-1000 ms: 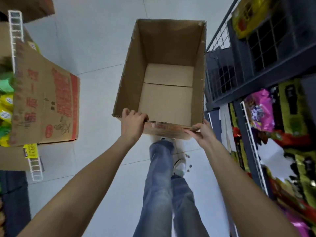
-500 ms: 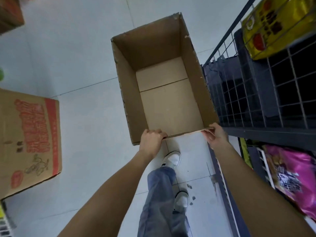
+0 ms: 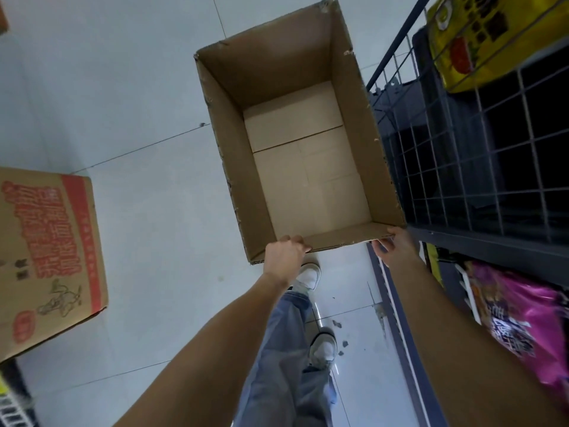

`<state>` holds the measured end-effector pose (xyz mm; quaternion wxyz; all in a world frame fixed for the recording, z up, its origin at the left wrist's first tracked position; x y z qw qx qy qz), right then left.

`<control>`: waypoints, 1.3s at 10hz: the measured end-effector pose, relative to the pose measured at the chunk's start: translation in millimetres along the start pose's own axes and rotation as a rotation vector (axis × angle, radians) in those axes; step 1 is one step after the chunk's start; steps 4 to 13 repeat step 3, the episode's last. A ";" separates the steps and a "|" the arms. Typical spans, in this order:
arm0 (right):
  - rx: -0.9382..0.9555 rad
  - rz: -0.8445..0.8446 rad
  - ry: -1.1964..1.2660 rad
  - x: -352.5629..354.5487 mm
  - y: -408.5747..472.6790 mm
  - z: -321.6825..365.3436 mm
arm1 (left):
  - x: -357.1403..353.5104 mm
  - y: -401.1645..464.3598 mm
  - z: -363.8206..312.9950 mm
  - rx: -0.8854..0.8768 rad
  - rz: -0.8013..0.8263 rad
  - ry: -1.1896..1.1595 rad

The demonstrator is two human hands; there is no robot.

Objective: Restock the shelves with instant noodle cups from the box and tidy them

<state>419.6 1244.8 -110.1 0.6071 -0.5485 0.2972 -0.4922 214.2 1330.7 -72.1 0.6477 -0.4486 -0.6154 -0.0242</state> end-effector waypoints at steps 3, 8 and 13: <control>0.150 -0.016 -0.160 22.2 -15.8 -8.5 | -9.1 4.8 -4.7 0.024 0.241 -0.238; 0.150 -0.016 -0.160 22.2 -15.8 -8.5 | -9.1 4.8 -4.7 0.024 0.241 -0.238; 0.150 -0.016 -0.160 22.2 -15.8 -8.5 | -9.1 4.8 -4.7 0.024 0.241 -0.238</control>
Point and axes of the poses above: each hand's wrist, its own y-axis towards the middle knuckle, its own x-axis out of the back of the hand, z = x × y, the point moved 5 cm from there along y, towards the middle knuckle, and after that the axes turned 2 degrees about -x, right-handed, at the moved point
